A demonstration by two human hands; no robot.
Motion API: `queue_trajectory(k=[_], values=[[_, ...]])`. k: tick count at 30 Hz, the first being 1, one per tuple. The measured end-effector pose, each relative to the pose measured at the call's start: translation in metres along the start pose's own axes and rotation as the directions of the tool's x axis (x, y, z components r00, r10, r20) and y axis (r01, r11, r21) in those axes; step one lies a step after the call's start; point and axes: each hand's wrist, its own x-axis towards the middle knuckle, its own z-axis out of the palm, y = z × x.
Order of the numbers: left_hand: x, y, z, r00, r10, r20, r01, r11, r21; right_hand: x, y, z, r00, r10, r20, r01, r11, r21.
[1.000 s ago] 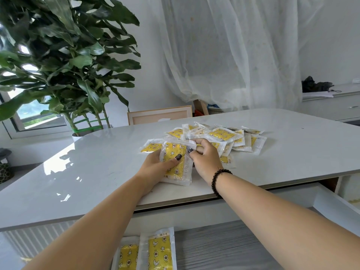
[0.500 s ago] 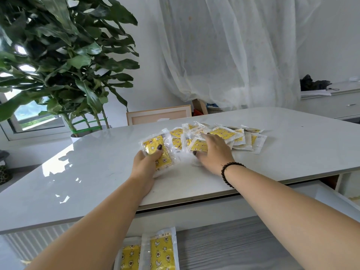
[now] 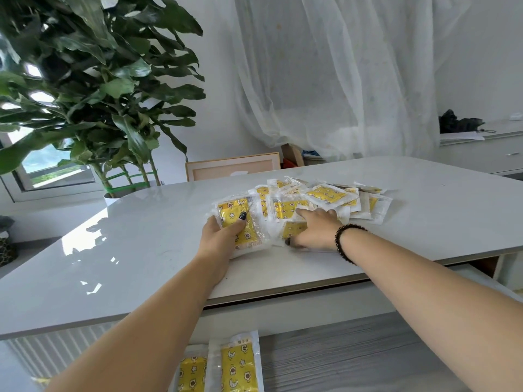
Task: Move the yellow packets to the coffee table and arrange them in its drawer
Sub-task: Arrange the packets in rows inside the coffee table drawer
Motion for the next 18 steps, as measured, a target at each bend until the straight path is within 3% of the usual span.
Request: queue_trajectory(k=[2,6,8,11,16,18], values=[[0.000,0.000,0.000,1.000,0.002,0.012,-0.002,1.000,0.012,-0.001,0.001,-0.014,0.995,-0.021,0.094,0.020,1.000,0.005],[0.002,-0.002,-0.002,1.000,-0.004,0.016,0.004,1.000,0.013,-0.002,0.007,-0.033,0.987,-0.053,0.150,0.048,0.998,0.035],[0.003,-0.002,-0.001,1.000,-0.007,0.016,0.006,1.000,0.013,-0.003,0.010,-0.039,0.995,-0.076,0.064,0.071,0.994,0.080],[0.003,-0.002,-0.001,1.000,-0.006,0.021,0.005,1.000,0.016,0.001,0.018,-0.049,0.995,-0.056,-0.088,0.079,0.957,0.279],[0.002,-0.002,-0.001,0.999,-0.001,0.037,0.000,1.000,0.021,0.013,0.043,-0.033,0.991,0.034,0.132,-0.067,0.963,0.259],[0.002,-0.002,-0.001,0.999,0.004,0.045,-0.005,1.000,0.021,0.017,0.052,-0.026,0.989,0.059,0.138,-0.099,0.949,0.298]])
